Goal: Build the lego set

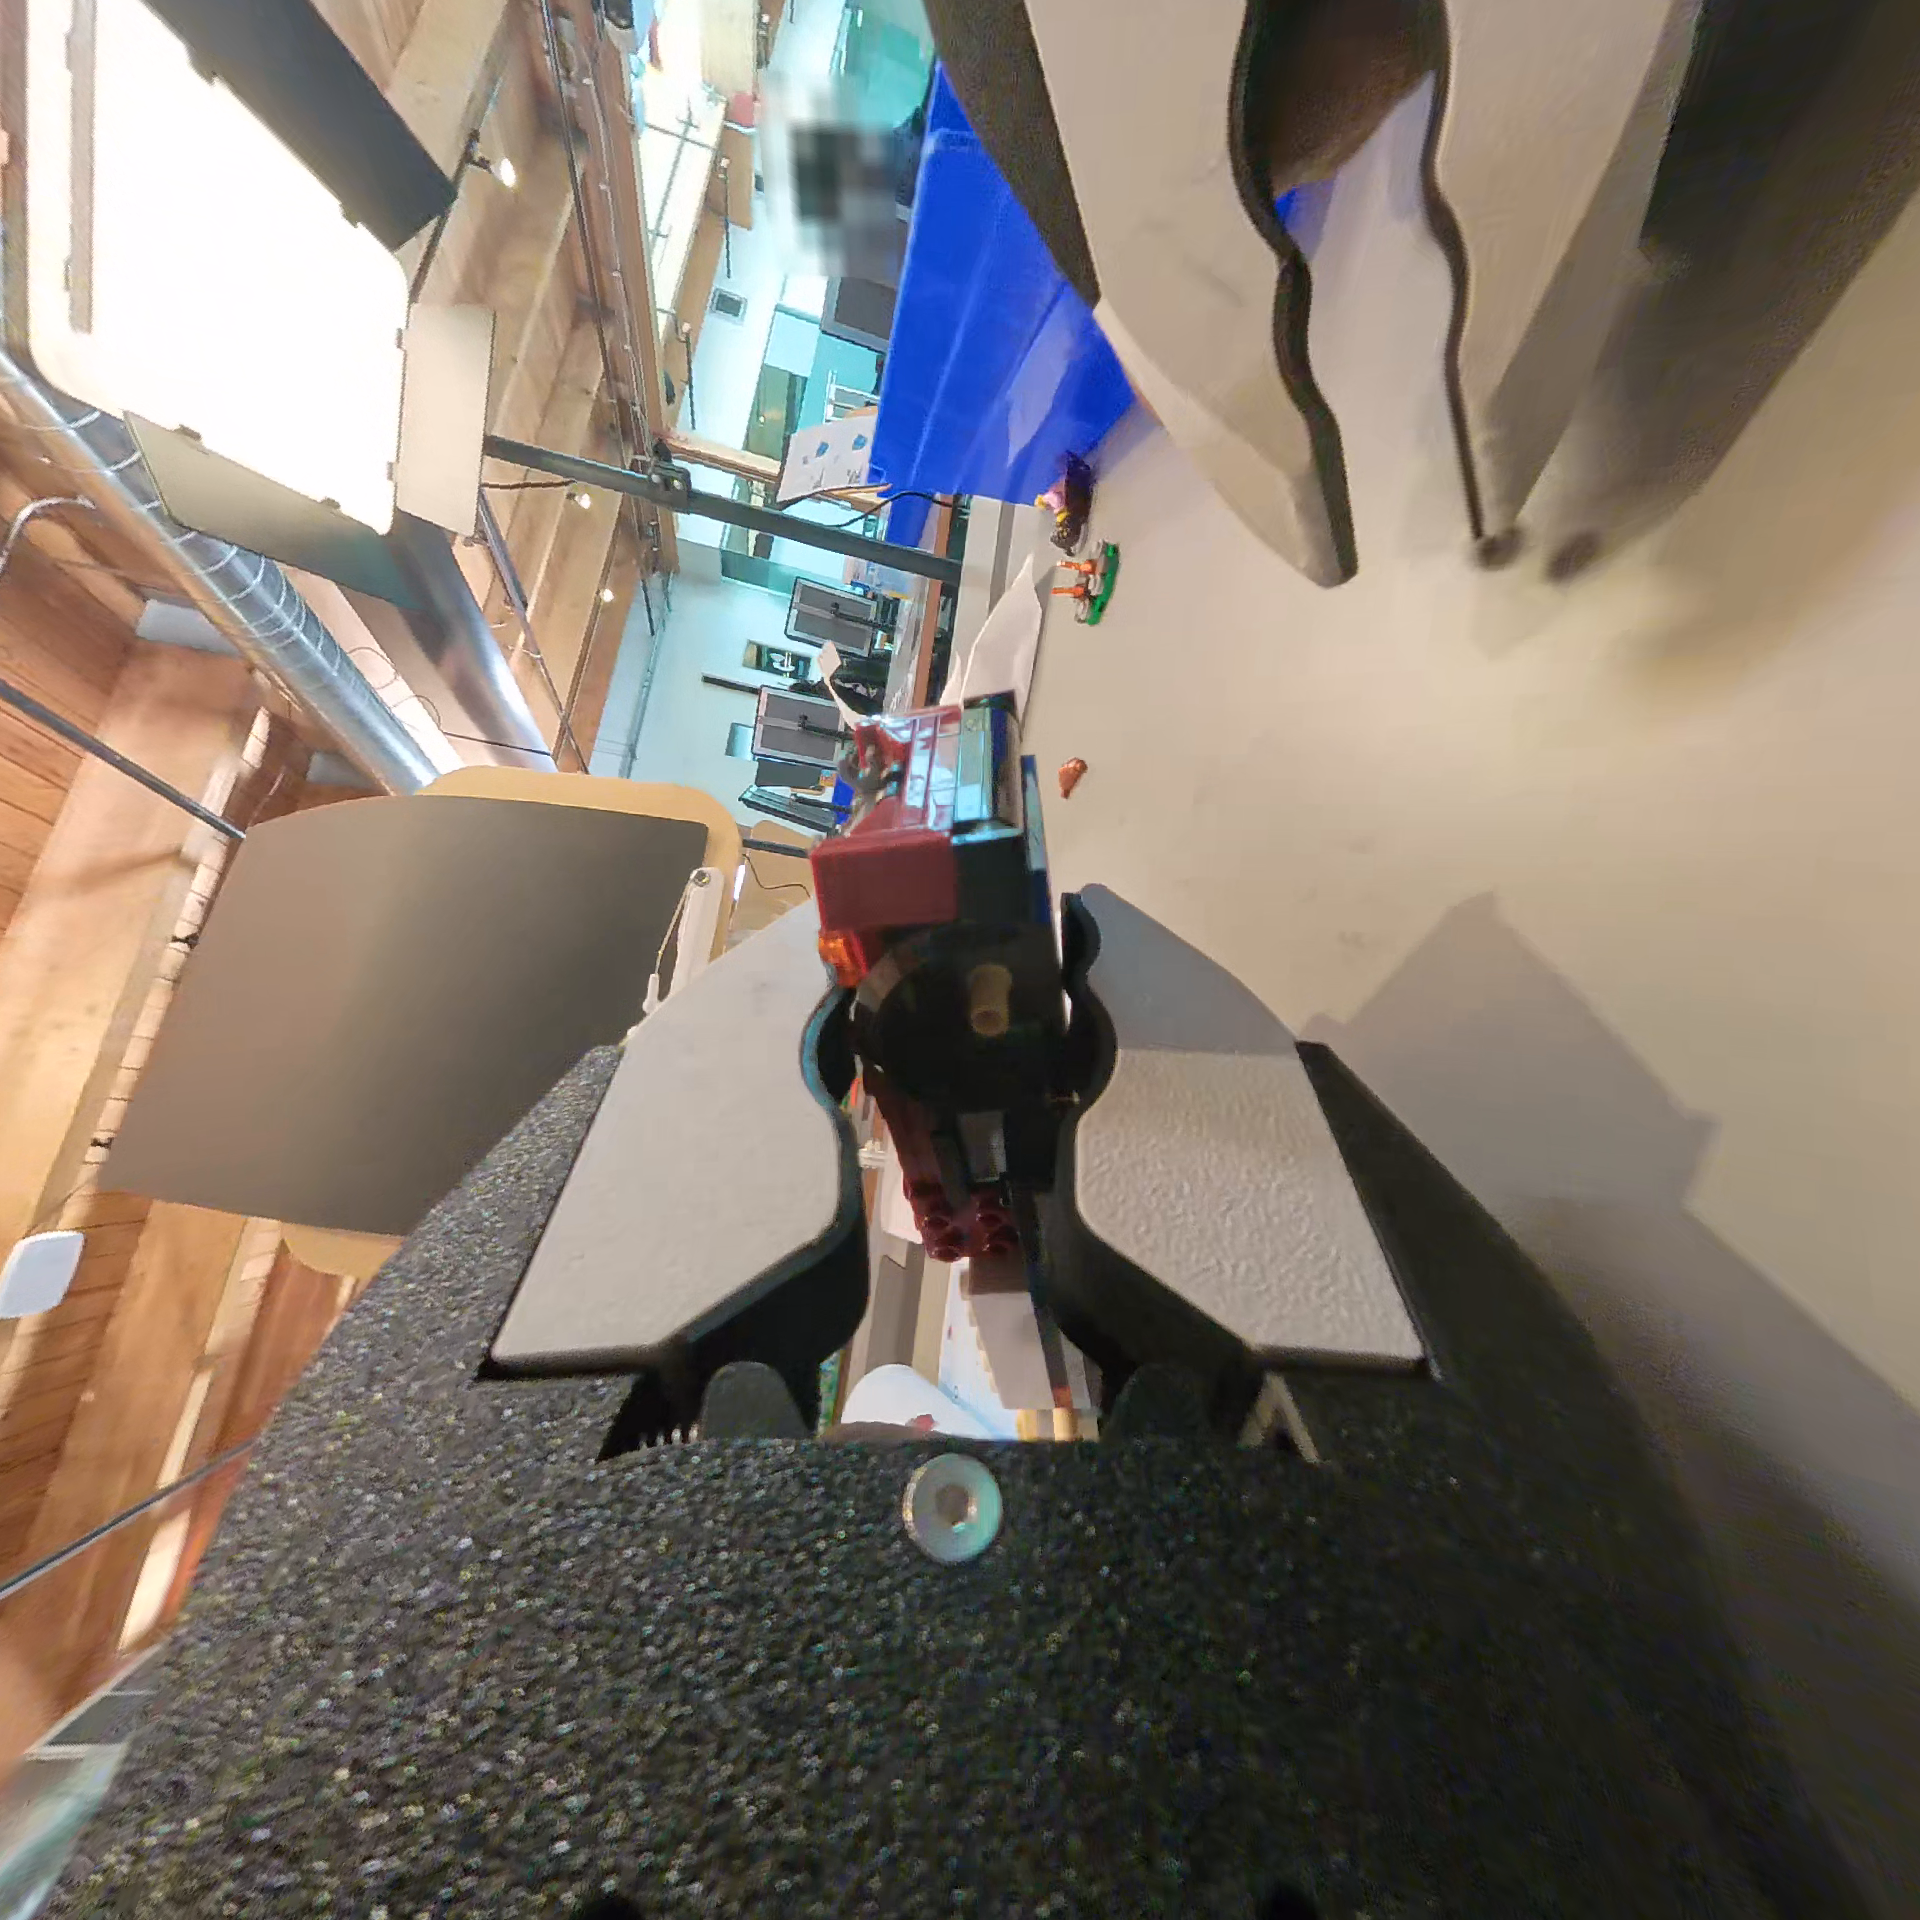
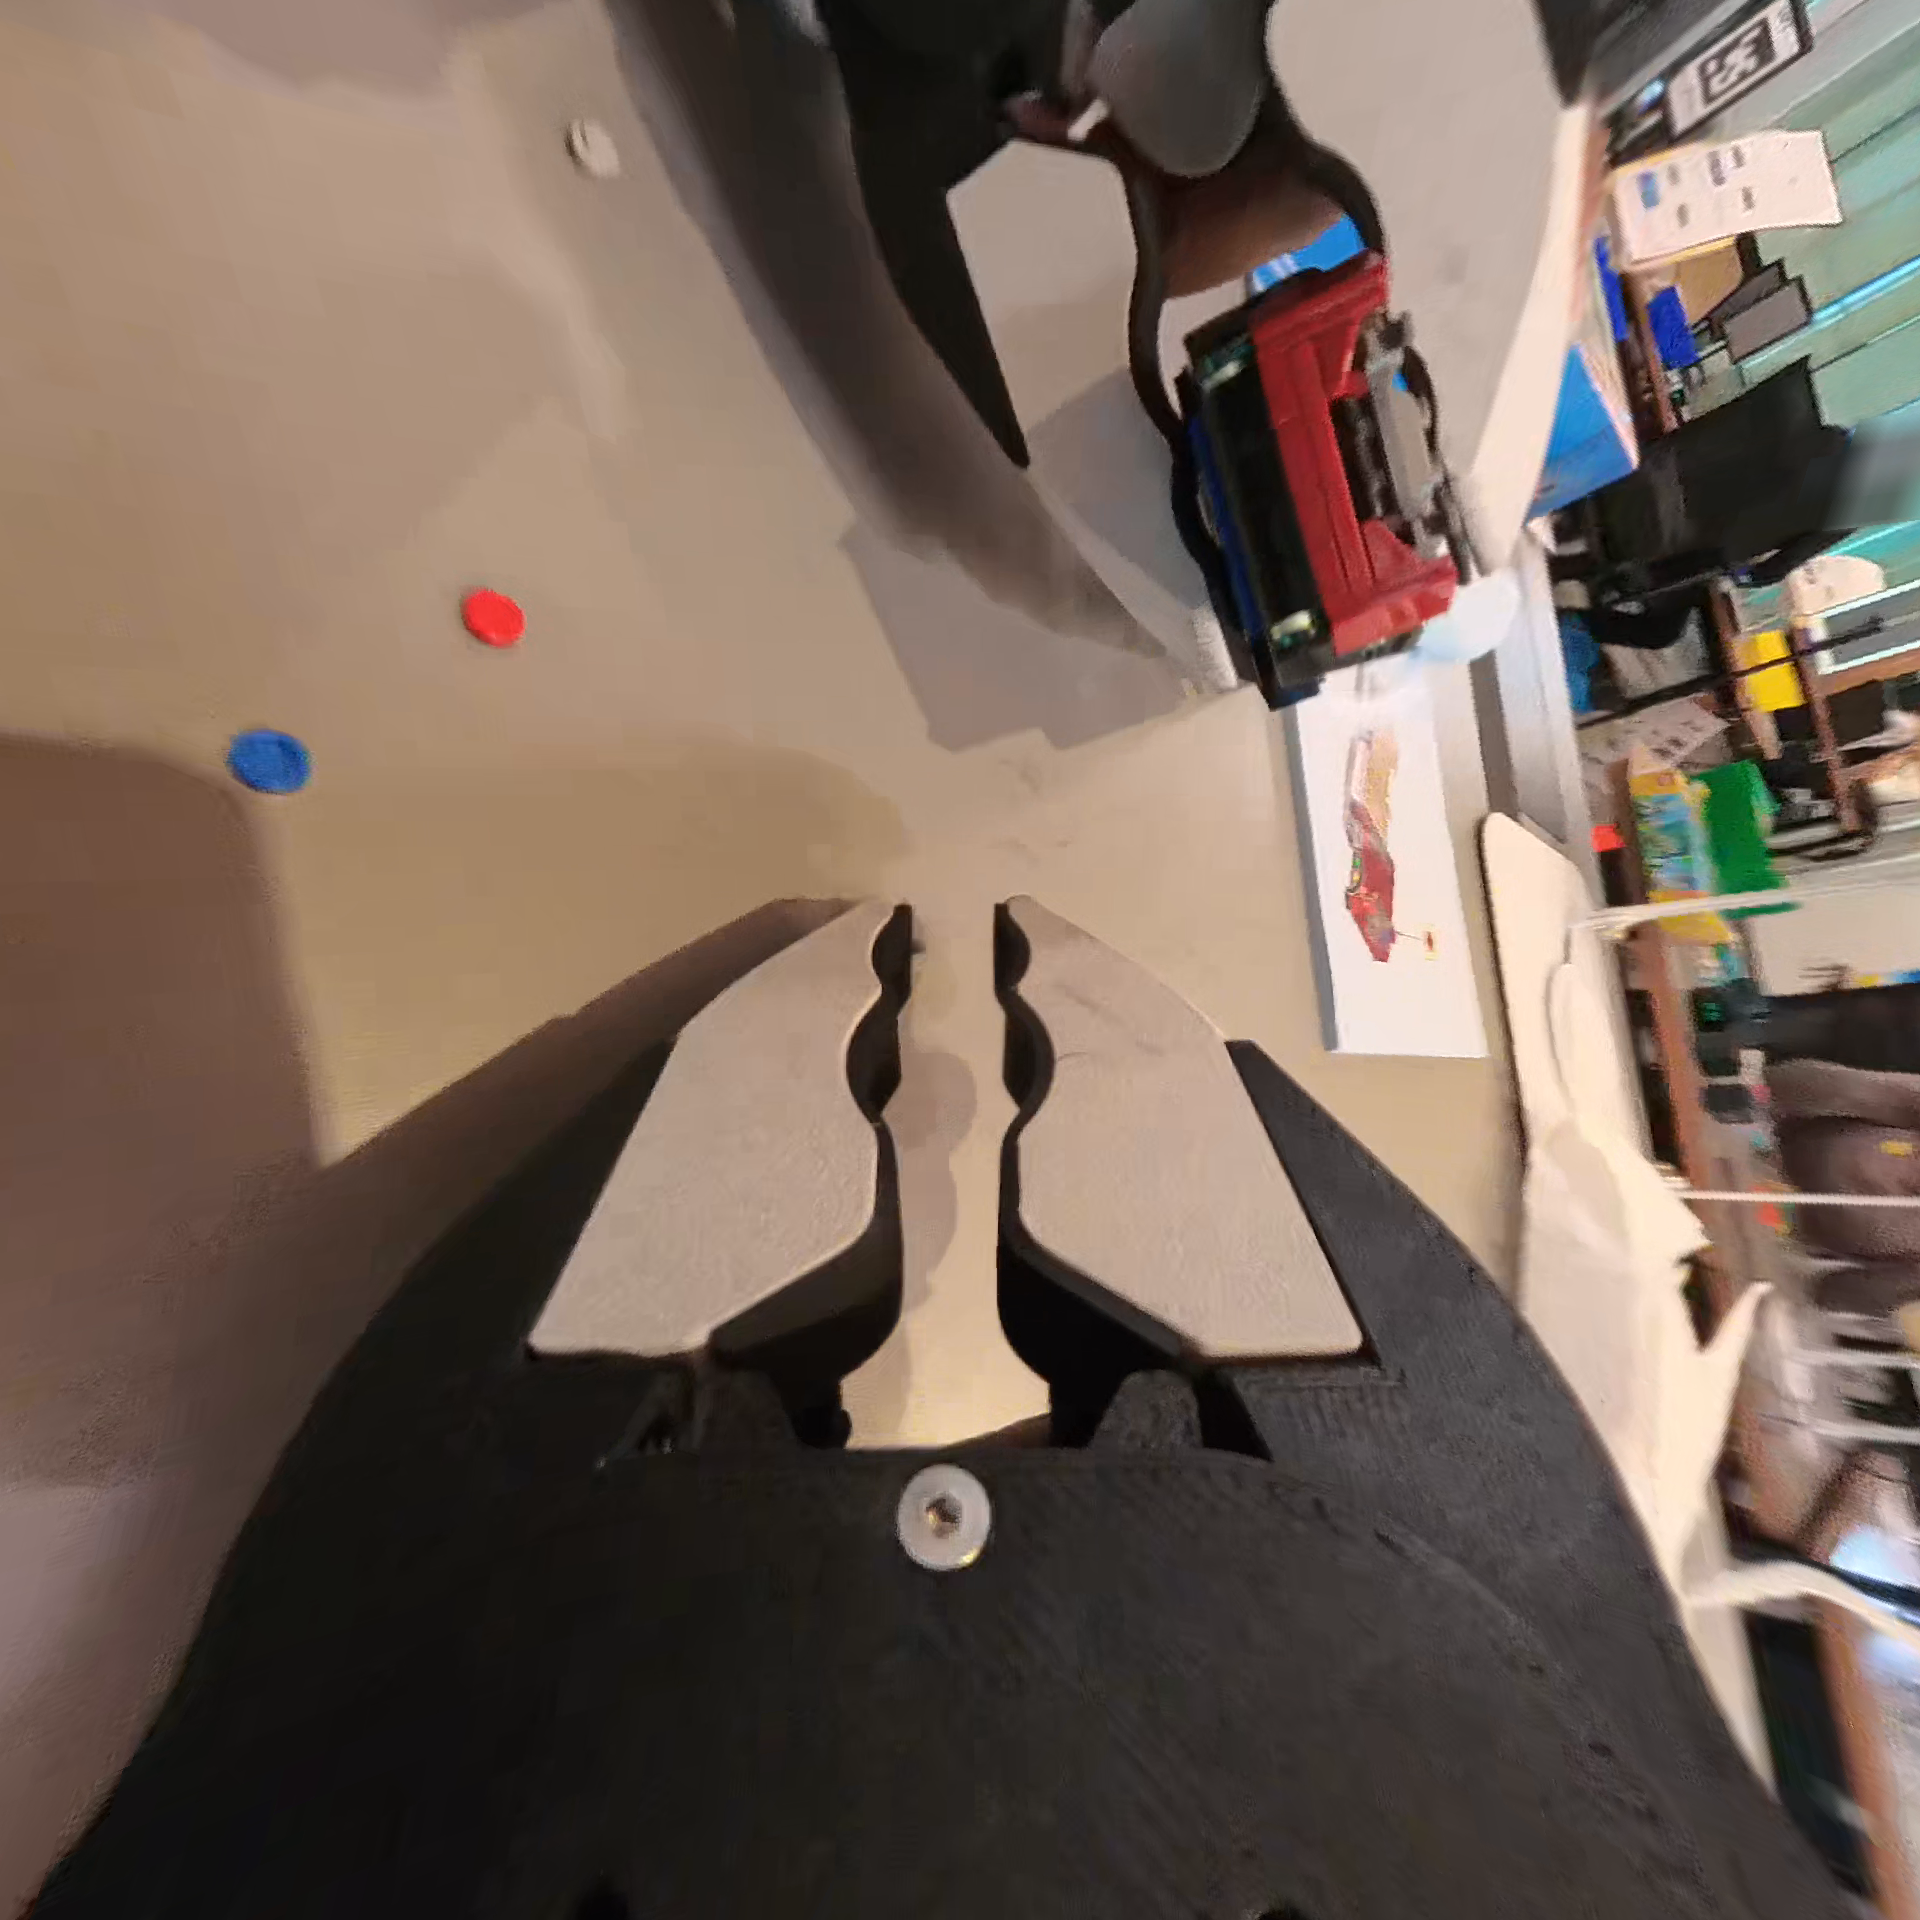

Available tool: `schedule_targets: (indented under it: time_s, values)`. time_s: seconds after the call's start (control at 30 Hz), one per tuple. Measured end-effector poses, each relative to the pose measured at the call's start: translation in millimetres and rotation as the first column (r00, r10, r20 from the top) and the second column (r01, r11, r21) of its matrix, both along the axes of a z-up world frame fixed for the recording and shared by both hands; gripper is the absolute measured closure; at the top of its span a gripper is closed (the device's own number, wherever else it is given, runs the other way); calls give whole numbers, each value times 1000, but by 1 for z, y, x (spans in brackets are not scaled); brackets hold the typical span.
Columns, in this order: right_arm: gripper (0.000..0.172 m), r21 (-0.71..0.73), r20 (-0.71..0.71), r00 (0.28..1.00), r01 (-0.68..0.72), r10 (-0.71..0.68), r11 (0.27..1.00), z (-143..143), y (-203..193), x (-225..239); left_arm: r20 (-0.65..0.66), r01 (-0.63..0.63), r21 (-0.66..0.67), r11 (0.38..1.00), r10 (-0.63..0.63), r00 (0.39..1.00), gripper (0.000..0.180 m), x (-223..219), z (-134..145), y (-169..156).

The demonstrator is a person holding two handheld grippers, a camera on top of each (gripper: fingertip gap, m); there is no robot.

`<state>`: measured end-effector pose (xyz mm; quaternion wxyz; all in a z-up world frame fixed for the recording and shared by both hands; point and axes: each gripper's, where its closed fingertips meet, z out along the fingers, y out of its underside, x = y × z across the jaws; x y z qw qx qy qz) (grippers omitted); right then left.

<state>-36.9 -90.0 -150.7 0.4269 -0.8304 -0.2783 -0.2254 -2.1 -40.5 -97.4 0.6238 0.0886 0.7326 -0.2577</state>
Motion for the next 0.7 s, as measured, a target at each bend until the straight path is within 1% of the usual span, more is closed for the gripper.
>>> schedule_targets:
  time_s: [0.1, 0.2, 0.27, 0.4, 0.53, 0.6, 0.7]
  values:
    - [150, 42, -67, 997, 29, -26, 999, 10, -4, 6, -13, 0, -31, 1000, 0, 1000, 142, 0, 4, 0]
    - [146, -7, -82, 996, 29, -29, 1000, 4, -13, 10, -20, 10, -13, 1000, -10, 1000, 143, -2, 0, -2]
    - [146, -30, -101, 995, 20, -23, 999, 5, -20, 10, -21, 11, -1, 1000, -11, 1000, 143, -3, -2, -2]
    - [147, -37, -191, 982, 8, -15, 999, 16, -31, 10, -22, 22, 11, 1000, -22, 1000, 143, -9, -2, -1]
    - [147, -31, -236, 970, 48, -54, 998, 23, -40, 20, -24, 26, 21, 999, -26, 999, 143, -13, -5, 0]
    - [147, -51, -261, 963, 50, -62, 997, 21, -46, 21, -23, 28, 31, 999, -27, 999, 143, -14, -6, 0]
    - [147, -127, -332, 943, -14, -30, 992, 10, -59, 9, -25, 39, 34, 999, -39, 999, 143, -19, -8, -2]
